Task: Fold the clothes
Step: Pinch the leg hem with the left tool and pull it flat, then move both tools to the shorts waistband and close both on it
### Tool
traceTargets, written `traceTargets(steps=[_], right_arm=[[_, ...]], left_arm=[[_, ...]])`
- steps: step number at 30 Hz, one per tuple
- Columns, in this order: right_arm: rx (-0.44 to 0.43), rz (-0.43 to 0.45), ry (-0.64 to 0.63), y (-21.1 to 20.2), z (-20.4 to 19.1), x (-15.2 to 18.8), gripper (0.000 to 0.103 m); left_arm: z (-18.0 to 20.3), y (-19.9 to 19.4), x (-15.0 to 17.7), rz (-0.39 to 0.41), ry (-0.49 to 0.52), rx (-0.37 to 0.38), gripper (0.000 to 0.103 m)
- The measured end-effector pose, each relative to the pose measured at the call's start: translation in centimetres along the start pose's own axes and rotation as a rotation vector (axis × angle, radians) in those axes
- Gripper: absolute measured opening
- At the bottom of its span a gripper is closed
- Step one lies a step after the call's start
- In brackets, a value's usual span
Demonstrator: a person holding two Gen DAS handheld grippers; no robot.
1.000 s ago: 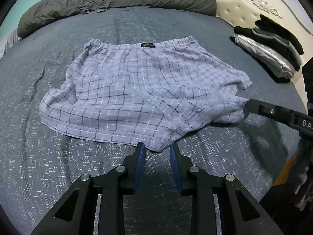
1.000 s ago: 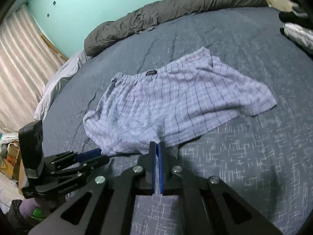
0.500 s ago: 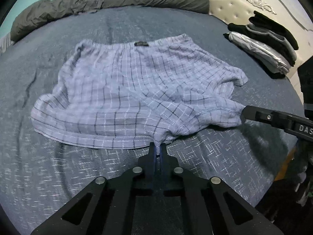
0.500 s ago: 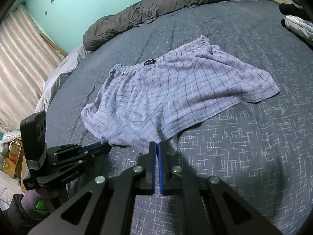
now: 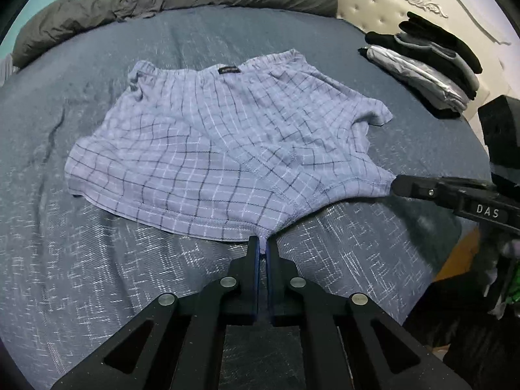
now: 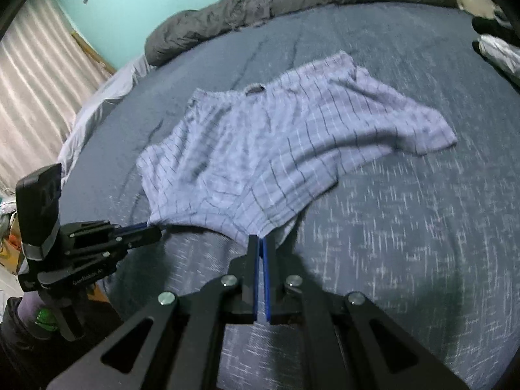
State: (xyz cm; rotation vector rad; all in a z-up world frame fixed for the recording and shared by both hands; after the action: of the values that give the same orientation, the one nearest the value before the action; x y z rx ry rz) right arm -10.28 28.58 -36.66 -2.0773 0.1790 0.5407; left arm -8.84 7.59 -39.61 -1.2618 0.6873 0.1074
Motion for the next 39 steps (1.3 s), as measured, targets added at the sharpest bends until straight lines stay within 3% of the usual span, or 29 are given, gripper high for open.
traceTargets(steps=[3,7,9,14,22,23,26,31,36,39], right_arm=[[-0.016,-0.002,0.02,0.1,0.4,0.0,0.002],[-0.059,0.047,0.063,-1.7,0.8,-1.2,0.003],[-0.061,0.098,0.064,-3.1,1.2,-2.6,0.003],[0.021,0.155,0.035,-3.5,3.8,-6.9,0.003],[0.136,0.117,-0.065,-0.8,8.8,-15.1,0.008],[0.138,0.11,-0.072,-0.3,9.1,-16.0,0.013],[0.149,0.097,-0.098,1.2,9.9,-18.6,0.04],[0.11,0.073,-0.133,3.8,10.4,-22.3,0.041],[0.151,0.038,-0.178,6.0,10.8,-24.6,0.041],[0.181,0.008,-0.222,7.2,10.9,-25.2,0.041]], left_arm=[[-0.5,-1.3,-1.2,0.037,-0.012,0.002,0.008],[-3.1,-3.6,-3.3,0.11,-0.063,-0.009,0.026],[-5.3,-4.1,-4.4,0.137,-0.1,-0.038,0.029],[-10.4,-3.1,-7.6,0.161,-0.176,-0.106,0.029],[-15.5,1.7,-12.5,0.168,-0.263,-0.135,0.029],[-15.9,2.3,-13.1,0.17,-0.265,-0.139,0.029],[-17.0,3.4,-14.8,0.176,-0.263,-0.162,0.029],[-18.1,5.0,-16.1,0.164,-0.237,-0.183,0.029],[-18.3,6.3,-16.7,0.152,-0.212,-0.172,0.029],[-18.3,7.1,-16.8,0.139,-0.207,-0.149,0.016]])
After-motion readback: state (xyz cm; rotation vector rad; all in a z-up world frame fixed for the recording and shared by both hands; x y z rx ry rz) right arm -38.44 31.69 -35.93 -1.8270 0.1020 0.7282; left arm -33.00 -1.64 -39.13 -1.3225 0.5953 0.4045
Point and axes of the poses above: each gripper's, at about its wrist camera, not at the fingertips, and y roughly the way its jaws point, z to its right, x to its underside, the point moved 10 cm from there along y, roughly the way its jaws point, and after that the axes turned 7 degrees about y, right-handed, at the moved point
